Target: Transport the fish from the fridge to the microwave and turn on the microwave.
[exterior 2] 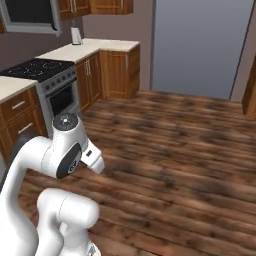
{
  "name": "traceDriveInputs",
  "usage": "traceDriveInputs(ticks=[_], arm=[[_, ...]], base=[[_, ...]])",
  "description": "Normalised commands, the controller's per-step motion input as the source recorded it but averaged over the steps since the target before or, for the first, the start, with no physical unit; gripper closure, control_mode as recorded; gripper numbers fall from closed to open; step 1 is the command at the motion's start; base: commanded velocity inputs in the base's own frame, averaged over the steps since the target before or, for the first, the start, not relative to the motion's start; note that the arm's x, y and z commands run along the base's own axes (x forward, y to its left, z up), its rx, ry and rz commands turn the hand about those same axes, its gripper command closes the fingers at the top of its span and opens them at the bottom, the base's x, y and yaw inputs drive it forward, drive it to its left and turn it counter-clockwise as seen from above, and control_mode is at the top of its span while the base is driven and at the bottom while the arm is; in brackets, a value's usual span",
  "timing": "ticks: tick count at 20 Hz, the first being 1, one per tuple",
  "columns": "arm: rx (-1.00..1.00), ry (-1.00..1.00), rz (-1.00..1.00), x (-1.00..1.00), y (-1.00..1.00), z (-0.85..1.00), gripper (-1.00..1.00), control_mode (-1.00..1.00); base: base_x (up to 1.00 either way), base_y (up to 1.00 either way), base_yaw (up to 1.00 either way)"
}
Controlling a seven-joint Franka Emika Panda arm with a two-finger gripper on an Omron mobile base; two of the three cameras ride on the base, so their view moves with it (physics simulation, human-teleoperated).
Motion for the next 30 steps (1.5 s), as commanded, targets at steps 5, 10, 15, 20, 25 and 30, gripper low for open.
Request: traceDriveInputs(ticks=[5,10,15,20,25,30], arm=[[0.00,0.00,0.00,0.00,0.00,0.00,1.00,1.00],[0.00,0.00,0.00,0.00,0.00,0.00,1.00,1.00],[0.00,0.00,0.00,0.00,0.00,0.00,1.00,1.00],[0.00,0.00,0.00,0.00,0.00,0.00,1.00,1.00],[0.00,0.00,0.00,0.00,0.00,0.00,1.00,1.00],[0.00,0.00,0.00,0.00,0.00,0.00,1.00,1.00]], base=[[1.00,-0.37,0.29],[1.00,-0.43,0.28],[1.00,-0.45,0.29],[1.00,-0.44,0.30],[1.00,-0.46,0.34],[1.00,-0.44,0.37]])
